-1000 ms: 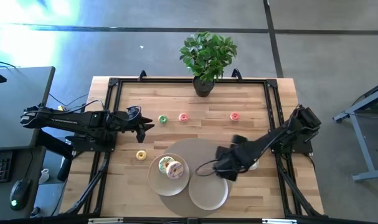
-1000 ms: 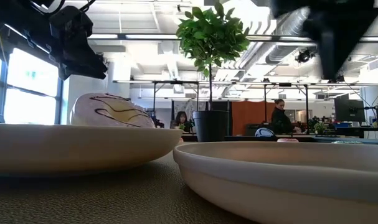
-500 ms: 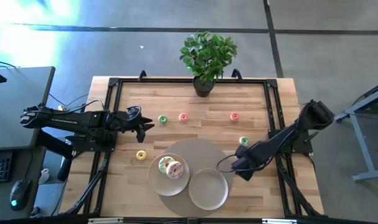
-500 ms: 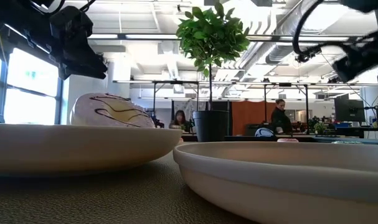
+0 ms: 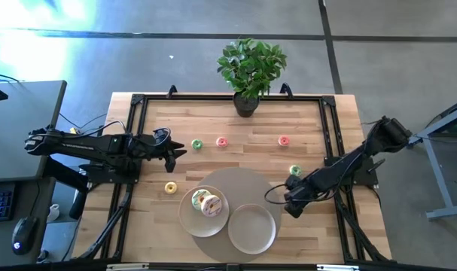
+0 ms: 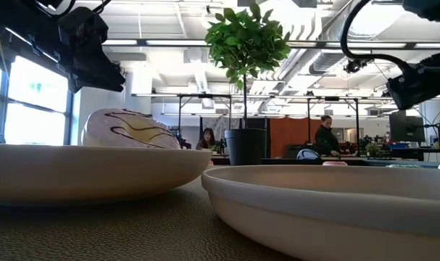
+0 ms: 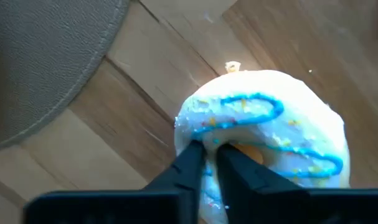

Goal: Pick & Place donuts
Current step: Put the large white donut on the left white plate

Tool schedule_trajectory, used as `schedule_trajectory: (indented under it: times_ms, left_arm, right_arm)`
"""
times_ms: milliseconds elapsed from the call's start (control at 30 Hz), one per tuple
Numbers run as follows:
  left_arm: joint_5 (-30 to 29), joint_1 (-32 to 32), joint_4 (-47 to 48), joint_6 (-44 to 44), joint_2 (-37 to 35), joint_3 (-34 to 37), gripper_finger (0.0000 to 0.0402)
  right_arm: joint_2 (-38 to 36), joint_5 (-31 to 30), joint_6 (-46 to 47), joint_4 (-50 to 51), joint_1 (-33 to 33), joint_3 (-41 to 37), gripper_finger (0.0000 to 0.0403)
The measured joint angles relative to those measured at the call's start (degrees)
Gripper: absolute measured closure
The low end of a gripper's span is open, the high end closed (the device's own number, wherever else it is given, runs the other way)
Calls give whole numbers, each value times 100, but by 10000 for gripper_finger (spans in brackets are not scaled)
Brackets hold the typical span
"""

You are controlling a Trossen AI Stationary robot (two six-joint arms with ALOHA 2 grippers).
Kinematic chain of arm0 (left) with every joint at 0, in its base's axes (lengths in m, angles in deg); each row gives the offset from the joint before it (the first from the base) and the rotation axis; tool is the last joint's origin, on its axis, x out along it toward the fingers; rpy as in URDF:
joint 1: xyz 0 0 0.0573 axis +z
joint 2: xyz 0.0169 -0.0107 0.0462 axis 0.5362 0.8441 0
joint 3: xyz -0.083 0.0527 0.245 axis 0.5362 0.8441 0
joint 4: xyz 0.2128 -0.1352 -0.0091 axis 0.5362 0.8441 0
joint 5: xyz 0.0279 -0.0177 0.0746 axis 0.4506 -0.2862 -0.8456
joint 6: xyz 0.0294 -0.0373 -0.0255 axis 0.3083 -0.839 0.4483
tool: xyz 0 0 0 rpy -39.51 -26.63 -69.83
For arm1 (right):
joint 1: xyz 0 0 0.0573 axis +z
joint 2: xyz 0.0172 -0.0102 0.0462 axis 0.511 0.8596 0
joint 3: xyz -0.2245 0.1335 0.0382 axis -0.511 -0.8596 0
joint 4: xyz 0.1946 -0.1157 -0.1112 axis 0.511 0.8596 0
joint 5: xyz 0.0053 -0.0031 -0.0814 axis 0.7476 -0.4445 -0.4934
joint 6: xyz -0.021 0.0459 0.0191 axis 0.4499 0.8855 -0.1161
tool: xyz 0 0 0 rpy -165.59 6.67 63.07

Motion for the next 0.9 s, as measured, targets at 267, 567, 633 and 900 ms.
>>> schedule_trajectory:
  times_ms: [267, 567, 633, 900]
  left_arm:
    - [-57, -1, -43, -13, 0, 0, 266]
    - [-135, 0, -365, -10, 0, -3, 266]
    - [-135, -1, -360, -11, 0, -4, 266]
    - [-139, 0, -341, -7, 0, -4, 266]
  right_arm:
    - [-173, -1736, -1108, -411, -112, 1289, 384]
    - [898, -2239, -4000, -4980, -852, 1579, 394]
    - [1428, -1530, -4384, -5590, -994, 1863, 398]
    - [3222, -664, -5273, -3574, -871, 4354, 399]
